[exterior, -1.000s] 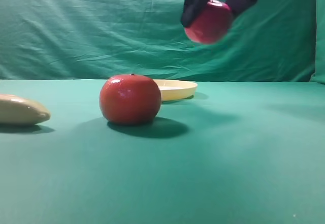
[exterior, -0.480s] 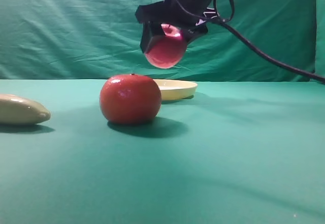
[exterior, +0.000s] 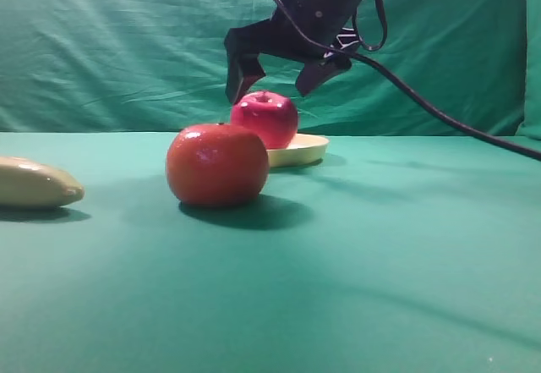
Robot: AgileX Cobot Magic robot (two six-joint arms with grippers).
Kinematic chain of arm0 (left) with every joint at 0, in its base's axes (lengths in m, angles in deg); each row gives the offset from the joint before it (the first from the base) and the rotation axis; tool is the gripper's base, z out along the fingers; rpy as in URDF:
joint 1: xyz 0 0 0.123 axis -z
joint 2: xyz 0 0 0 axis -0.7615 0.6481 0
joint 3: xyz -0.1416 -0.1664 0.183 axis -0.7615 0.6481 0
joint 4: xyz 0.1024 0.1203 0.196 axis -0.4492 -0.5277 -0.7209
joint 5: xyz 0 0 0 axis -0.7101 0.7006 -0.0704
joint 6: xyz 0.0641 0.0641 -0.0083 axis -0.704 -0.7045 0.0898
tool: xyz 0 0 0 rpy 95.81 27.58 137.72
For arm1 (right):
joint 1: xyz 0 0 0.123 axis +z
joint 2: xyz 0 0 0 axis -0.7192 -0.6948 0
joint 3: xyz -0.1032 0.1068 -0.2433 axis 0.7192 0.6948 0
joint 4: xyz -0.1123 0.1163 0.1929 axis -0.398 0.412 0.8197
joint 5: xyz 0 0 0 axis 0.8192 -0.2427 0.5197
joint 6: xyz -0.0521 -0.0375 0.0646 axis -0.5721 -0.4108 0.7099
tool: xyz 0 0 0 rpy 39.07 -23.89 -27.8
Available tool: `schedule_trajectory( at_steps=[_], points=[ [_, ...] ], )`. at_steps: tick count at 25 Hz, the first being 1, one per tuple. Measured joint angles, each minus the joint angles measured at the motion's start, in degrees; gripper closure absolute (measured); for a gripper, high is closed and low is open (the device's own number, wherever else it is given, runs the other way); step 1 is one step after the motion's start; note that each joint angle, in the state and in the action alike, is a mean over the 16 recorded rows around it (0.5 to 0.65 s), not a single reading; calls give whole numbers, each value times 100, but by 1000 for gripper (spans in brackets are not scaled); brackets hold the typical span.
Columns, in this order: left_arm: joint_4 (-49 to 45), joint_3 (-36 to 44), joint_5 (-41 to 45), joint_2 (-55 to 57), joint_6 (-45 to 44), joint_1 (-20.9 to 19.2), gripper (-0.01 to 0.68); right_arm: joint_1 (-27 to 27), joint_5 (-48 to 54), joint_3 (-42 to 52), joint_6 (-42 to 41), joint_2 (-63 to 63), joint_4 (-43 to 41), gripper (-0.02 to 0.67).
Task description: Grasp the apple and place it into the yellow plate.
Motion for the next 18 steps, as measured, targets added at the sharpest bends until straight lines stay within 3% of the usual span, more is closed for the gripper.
schedule_trajectory(
  at_steps=[11, 14, 18],
  points=[
    [0, 0, 0, 0, 0, 0, 516, -3, 1518, 207, 402, 2166, -125, 590],
    [0, 0, 0, 0, 0, 0, 516, -3, 1620, 538, 566, 2774, -119, 638],
    [0, 0, 0, 0, 0, 0, 516, -3, 1490, 1212, 765, 3591, -103, 649]
  ],
)
